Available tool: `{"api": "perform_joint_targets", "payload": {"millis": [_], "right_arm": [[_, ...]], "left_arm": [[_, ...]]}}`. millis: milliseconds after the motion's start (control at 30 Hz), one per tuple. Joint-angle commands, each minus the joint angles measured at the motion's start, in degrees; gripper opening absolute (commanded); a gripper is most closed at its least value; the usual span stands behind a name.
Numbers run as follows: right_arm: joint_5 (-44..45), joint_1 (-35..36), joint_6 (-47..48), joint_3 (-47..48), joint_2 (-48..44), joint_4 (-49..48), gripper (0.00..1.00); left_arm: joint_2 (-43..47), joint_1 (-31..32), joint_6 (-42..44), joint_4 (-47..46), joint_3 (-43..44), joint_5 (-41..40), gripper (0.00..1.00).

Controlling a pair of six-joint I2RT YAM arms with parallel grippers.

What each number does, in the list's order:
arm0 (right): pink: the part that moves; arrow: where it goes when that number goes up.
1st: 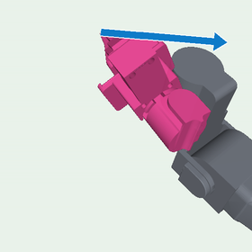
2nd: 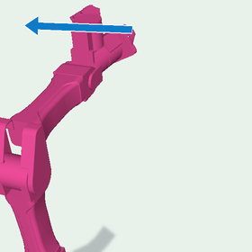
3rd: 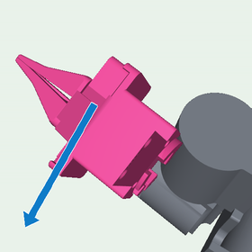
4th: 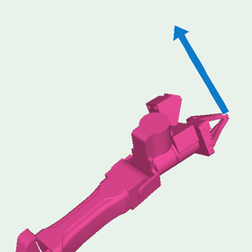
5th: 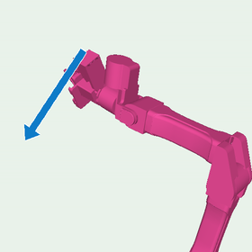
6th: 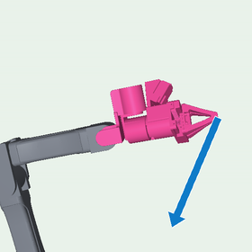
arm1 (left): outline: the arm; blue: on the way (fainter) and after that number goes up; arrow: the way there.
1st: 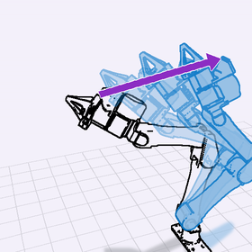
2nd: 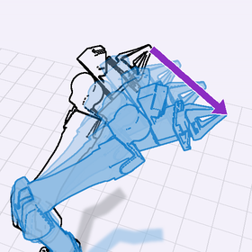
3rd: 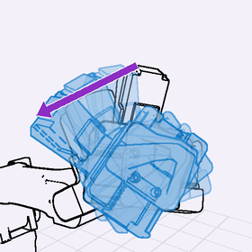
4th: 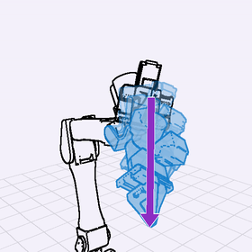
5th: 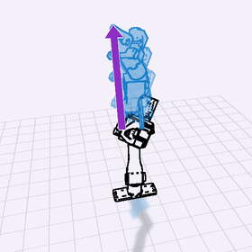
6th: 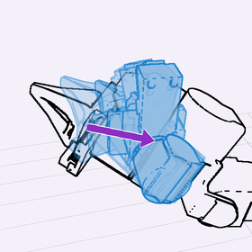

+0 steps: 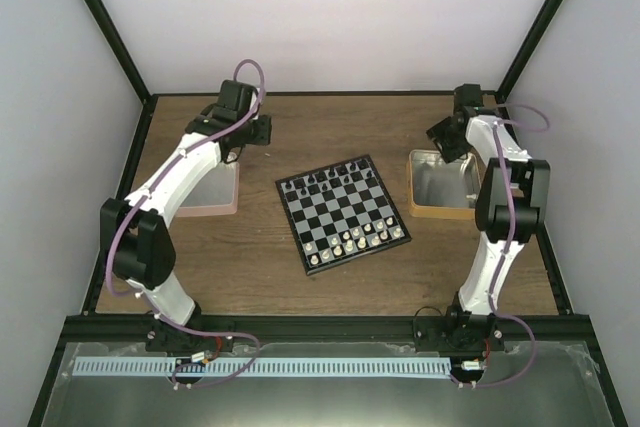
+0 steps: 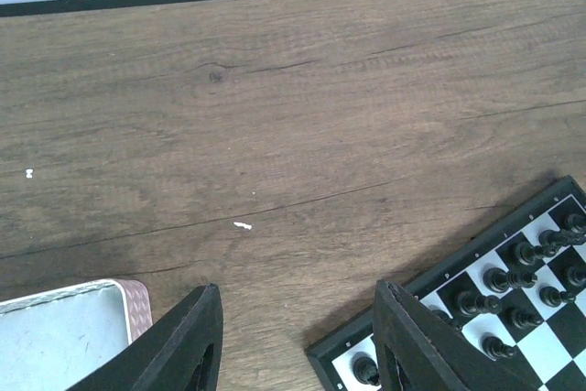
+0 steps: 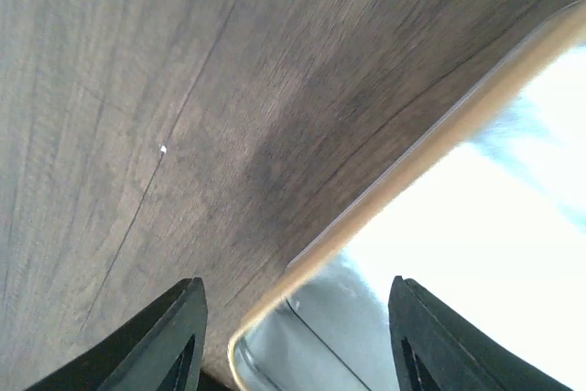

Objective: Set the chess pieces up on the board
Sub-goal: Adjust the storage box at the center of the board, then pick up the chess piece from the storage box.

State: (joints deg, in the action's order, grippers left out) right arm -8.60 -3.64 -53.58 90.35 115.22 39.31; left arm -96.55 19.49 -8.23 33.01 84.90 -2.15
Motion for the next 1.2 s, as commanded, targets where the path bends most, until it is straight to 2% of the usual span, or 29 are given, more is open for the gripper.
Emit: {"api": "perform_joint_targets", "payload": {"millis": [0, 133, 267, 367, 633, 1167], "right_arm": [[9.79, -0.57, -0.94, 2.94, -7.26, 8.53, 0.55], [16.19, -0.62, -9.05, -2.83, -11.68, 14.99, 0.47], [17.67, -1.42, -15.49, -12.79, -15.73, 14.83, 0.46], [17.45, -2.82, -18.50, -15.94, -15.55, 14.58, 0.42], [24.01, -3.64, -21.81, -16.35, -12.16, 13.32, 0.39], [23.67, -5.41, -22.02, -15.67, -6.51, 7.01, 0.40]], "left_arm": [[2.47, -0.33, 1.04, -1.39, -0.88, 0.68, 0.47], [3.47, -0.33, 1.30, -1.80, -1.86, 0.52, 0.47], [4.14, -0.37, 1.37, -1.97, -2.41, 0.35, 0.47], [4.31, -0.33, 1.50, -2.03, -2.51, 0.41, 0.48], [4.26, -0.34, 1.88, -1.83, -2.17, -0.41, 0.48], [3.48, -0.33, 1.98, -1.66, -1.14, -0.48, 0.48]]}}
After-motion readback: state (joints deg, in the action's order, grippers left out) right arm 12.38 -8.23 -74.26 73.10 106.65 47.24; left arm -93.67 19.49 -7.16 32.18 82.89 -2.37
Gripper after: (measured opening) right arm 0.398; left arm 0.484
